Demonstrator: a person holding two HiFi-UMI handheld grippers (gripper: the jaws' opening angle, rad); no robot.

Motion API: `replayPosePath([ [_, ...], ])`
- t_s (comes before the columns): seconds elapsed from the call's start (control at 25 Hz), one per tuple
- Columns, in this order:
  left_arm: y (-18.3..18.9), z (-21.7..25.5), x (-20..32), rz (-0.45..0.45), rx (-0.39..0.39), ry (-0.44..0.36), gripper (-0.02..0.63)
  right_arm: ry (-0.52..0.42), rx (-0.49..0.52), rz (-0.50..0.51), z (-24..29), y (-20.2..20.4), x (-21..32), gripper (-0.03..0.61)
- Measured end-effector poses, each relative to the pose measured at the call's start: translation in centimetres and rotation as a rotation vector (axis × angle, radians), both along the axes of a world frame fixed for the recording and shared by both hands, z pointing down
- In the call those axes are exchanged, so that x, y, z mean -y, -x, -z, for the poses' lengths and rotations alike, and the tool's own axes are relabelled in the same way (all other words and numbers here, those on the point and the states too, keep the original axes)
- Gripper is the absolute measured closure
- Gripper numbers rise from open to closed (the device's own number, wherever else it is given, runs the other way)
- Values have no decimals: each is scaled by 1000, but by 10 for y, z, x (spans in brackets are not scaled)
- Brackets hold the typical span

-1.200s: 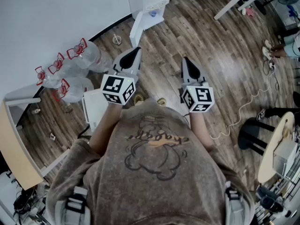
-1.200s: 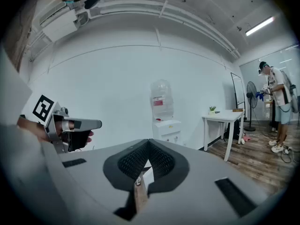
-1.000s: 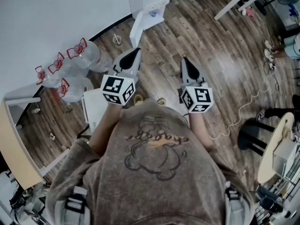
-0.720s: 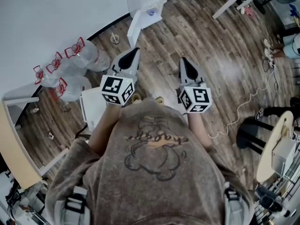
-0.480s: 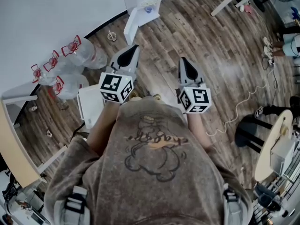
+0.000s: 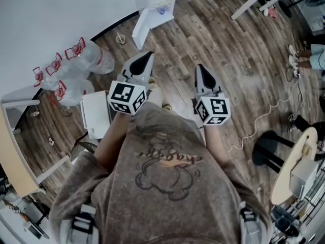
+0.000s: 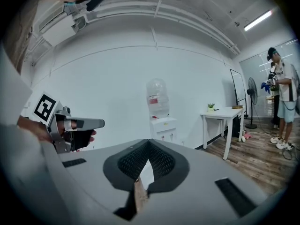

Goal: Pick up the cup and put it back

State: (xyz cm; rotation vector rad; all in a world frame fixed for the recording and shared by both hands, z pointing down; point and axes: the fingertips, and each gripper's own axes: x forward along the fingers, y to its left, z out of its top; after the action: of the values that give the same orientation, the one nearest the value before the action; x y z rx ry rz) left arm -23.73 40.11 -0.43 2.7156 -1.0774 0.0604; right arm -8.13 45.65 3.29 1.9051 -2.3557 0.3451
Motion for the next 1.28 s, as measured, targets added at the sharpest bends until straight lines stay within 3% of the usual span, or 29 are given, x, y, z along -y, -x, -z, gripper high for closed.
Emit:
replayPosePath([
  [0.32,-45,-2,62,-27,-15,-7,614,11,-7,4,-9,-30,52,577],
  [0.64,-95,8,153,-72,-27,-11,614,7,-19,-29,1,-77,141,577],
  [1.04,-116,15,274,-110,-16,-21,614,2,-12,-70,8,-103,262,577],
  [1.28,-128,13,324,-152,-18,-21,614,2,-9,-121,10,-116,304,577],
])
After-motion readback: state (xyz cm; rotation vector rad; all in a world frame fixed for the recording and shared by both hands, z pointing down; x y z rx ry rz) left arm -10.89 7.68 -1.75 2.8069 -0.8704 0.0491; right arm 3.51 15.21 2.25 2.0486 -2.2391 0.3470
